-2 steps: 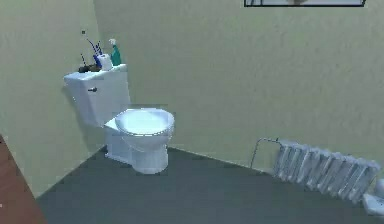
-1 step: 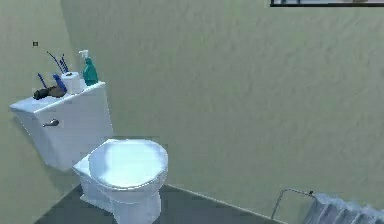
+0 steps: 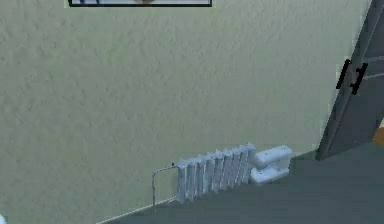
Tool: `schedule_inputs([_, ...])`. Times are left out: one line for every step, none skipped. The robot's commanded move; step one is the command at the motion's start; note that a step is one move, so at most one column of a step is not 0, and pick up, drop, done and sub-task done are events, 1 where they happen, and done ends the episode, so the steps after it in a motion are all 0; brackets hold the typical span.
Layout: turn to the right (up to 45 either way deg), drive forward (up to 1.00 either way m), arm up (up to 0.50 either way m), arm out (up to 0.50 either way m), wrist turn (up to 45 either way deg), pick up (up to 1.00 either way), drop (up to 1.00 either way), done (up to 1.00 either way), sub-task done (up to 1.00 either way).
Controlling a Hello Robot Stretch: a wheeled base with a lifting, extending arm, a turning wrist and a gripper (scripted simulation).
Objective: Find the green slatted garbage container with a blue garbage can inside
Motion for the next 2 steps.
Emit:
schedule_inputs([9.0,0.00,0.00,0.00,0.0,0.00,0.00,0.00,0.00])
schedule_inputs([0.0,0.55,0.00,0.00,0.0,0.00,0.00,0.00,0.00])
